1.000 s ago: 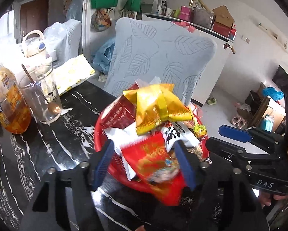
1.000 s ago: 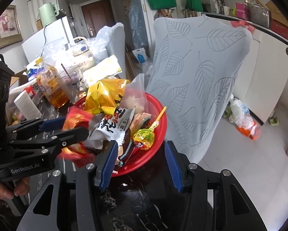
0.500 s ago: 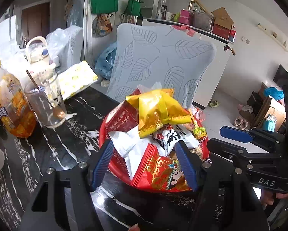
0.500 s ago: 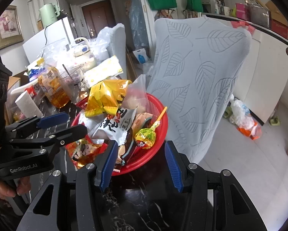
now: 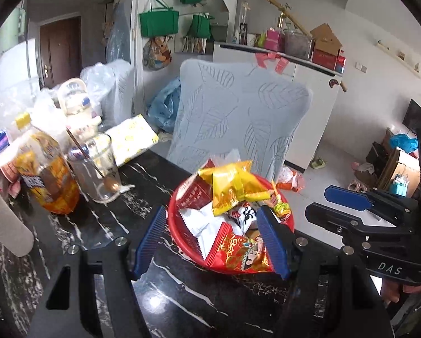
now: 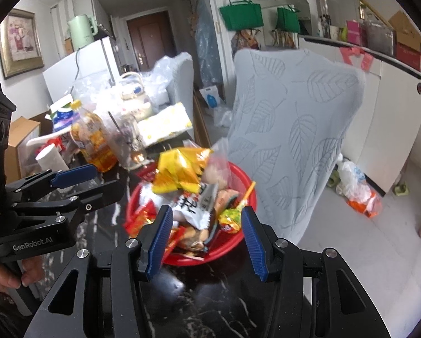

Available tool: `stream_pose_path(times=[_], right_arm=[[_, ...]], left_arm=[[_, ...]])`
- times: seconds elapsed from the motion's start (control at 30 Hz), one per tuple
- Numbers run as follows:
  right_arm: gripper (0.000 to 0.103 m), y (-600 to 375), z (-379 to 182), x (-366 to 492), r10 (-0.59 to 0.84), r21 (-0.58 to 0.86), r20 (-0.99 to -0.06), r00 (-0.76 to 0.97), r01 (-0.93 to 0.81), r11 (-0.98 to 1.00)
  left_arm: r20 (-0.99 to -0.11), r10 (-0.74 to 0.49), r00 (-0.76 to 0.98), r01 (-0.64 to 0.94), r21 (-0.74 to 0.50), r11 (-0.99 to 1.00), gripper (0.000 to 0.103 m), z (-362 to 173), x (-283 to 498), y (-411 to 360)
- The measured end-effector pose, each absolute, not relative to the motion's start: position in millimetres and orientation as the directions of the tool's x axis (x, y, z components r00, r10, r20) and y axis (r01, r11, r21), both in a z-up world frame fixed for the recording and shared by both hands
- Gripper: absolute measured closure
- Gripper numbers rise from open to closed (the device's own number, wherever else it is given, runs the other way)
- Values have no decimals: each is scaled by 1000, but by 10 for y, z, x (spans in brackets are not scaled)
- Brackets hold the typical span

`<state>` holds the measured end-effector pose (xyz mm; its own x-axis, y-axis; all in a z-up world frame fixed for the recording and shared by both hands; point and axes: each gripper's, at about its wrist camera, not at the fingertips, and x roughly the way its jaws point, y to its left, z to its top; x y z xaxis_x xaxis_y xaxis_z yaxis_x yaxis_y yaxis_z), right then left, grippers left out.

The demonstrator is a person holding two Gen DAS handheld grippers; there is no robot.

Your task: Organize snacks

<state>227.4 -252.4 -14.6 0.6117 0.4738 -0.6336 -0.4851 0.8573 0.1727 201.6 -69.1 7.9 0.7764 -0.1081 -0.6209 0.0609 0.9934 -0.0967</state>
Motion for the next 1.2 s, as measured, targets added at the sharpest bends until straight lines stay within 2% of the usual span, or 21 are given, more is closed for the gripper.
stream_pose_path(times=[0.43,0.53,0.6,1.2], right_arm=[[52,-2530,383,1668,443,145,-567,694,-445,884],[45,-2539,460,1492,422,131,-558,715,-426,895],[45,-2531,486,1389,411,122,-554,724,-418,900],[45,-2441,274,669,348,127,-606,715,-345,930]], left_arm=[[-539,-128,833,107,-70,992,37,543,1338,-708],[-538,-142,831,113,-87,990,37,555,1186,-679],[-543,-158,825,123,-100,987,37,537,1076,-666],[-574,-159,803,134,-86,987,37,324,561,-555]])
